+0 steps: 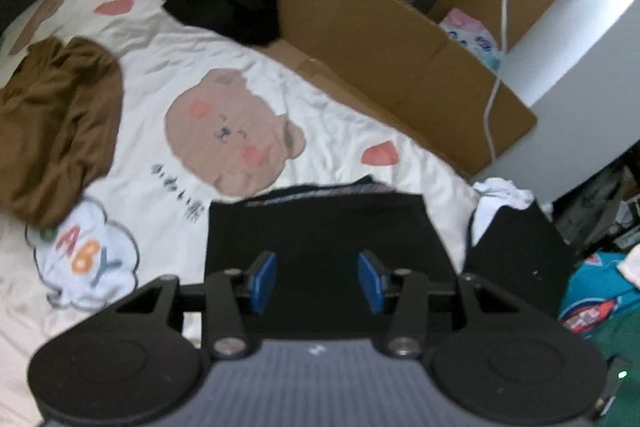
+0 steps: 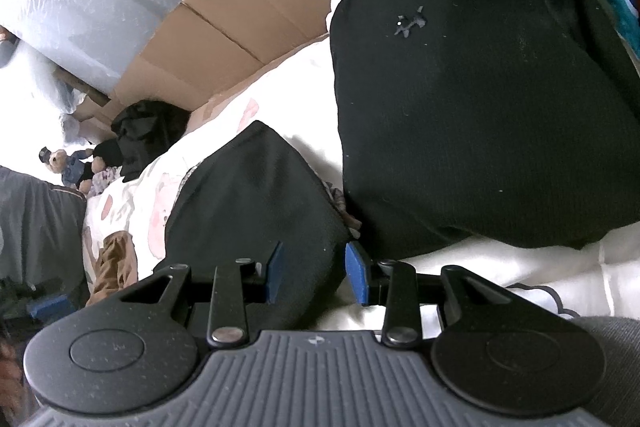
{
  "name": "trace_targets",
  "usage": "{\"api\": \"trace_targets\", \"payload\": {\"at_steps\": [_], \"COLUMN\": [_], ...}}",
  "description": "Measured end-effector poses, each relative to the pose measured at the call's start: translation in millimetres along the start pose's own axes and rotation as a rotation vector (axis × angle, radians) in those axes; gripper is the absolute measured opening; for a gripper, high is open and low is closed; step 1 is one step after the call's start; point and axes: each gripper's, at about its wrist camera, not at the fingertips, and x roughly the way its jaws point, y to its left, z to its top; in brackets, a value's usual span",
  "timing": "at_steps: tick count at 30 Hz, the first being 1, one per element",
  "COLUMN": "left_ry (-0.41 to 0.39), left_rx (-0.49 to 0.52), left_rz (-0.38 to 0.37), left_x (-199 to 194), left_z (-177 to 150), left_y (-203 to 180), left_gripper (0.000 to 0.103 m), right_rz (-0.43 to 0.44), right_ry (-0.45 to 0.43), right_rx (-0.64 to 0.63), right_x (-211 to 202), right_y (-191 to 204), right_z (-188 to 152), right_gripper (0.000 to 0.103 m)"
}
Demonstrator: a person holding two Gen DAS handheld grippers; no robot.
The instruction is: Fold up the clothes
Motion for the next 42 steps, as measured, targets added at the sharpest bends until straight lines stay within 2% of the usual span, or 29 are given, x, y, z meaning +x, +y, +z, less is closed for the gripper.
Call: {"api": "trace_targets", "payload": {"at_steps": [3, 7, 9, 11, 17, 21, 25, 27, 29, 32, 36, 39, 42], "left_ry": [-0.003, 0.036, 0.056, 0.085, 0.122, 0.181, 0.166, 0.171, 0.186, 0.214, 0.240, 0.255, 0.258], "left_rx": [0.076, 0.187, 0.296, 0.354, 0.382, 0.435, 0.525, 0.582, 0.634, 0.661, 0.696, 0.720, 0.755], "left_rz": [0.001, -0.003, 0.008, 0.016, -0.022, -0.031, -0.055, -0.073, -0.094, -0.129, -0.211, -0.229, -0.241], "left_x": [-5.5, -4.2, -2.2, 1.9, 16.5, 38.2, 45.5, 53.2, 63.5, 82.3, 111.1, 127.0, 145.0], "left_z": [24.6, 42.4, 48.9, 53.1, 67.4, 77.1, 86.3, 87.4, 87.2, 84.4, 81.9, 79.8, 81.0], "left_y": [-8.1, -19.5, -27.7, -31.2, -28.3, -25.7, -29.7, -32.3, -34.4, -35.9, -35.6, -34.9, -33.8], "left_gripper": [0.048, 0.048, 0.049, 0.049, 0.051, 0.051, 0.052, 0.057, 0.057, 0.057, 0.057, 0.057, 0.057], "right_rz": [0.000, -0.012, -0.016, -0.017, -0.016, -0.041, -0.058, -0.053, -0.048, -0.058, -0.067, -0.068, -0.083], "right_ry": [0.003, 0.011, 0.018, 0.018, 0.002, 0.006, 0.026, 0.021, 0.016, 0.035, 0.071, 0.043, 0.090], "right_rx": [-0.014, -0.031, -0.036, -0.038, -0.051, -0.042, -0.042, -0.045, -0.048, -0.080, -0.075, -0.107, -0.113], "right_x": [3.2, 8.5, 10.6, 11.1, 9.7, 12.8, 17.1, 17.1, 17.1, 20.8, 24.1, 25.9, 41.0], "right_y": [4.8, 9.6, 10.4, 11.4, 15.5, 13.9, 10.9, 11.7, 12.4, 19.2, 21.2, 26.3, 28.6], "right_z": [0.0, 1.1, 1.2, 1.5, 1.7, 6.0, 7.4, 7.5, 7.7, 5.2, 1.1, 5.1, 8.7], "right_gripper": [0.038, 0.038, 0.039, 0.039, 0.039, 0.039, 0.040, 0.048, 0.052, 0.059, 0.061, 0.061, 0.061]}}
